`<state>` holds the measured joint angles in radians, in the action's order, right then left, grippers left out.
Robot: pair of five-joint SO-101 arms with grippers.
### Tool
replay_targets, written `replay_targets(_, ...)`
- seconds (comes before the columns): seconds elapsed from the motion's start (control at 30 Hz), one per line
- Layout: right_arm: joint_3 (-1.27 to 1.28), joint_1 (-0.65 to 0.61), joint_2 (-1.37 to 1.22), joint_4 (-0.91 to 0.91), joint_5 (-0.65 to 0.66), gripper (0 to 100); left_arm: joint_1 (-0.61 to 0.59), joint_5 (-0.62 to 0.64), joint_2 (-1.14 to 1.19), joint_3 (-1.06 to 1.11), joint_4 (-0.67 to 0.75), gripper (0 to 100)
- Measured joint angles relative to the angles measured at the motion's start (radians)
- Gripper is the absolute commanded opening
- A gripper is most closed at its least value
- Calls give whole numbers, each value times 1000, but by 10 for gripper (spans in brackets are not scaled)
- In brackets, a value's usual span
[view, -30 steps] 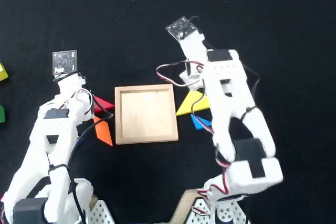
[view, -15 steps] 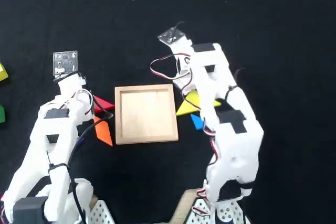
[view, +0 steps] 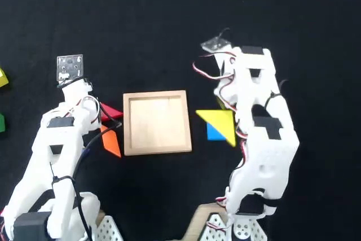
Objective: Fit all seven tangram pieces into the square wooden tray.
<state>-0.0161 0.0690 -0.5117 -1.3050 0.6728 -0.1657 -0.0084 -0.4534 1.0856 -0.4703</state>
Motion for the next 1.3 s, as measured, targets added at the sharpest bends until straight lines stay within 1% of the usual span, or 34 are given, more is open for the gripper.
replay_targets(0.07,41,8,25,0,28,11,0,0,0,0,0,58)
replay_targets(0.17,137,32,129,15,40,11,0,0,0,0,0,58)
replay_targets(0.3,278,46,364,18,43,11,0,0,0,0,0,58)
replay_targets(0.43,482,28,629,44,43,15,0,0,0,0,0,58)
replay_targets(0.47,539,15,680,55,43,31,0,0,0,0,0,58)
replay_targets(0.53,637,-9,744,66,28,103,0,0,0,0,0,58)
replay_targets(0.67,687,-12,756,69,-64,280,0,0,0,0,0,58)
replay_targets(0.73,687,-14,753,69,-84,325,0,0,0,0,0,58)
replay_targets(0.93,687,-40,694,109,-28,329,0,0,0,0,0,57)
replay_targets(1.3,686,-46,534,250,-20,329,0,0,0,0,0,57)
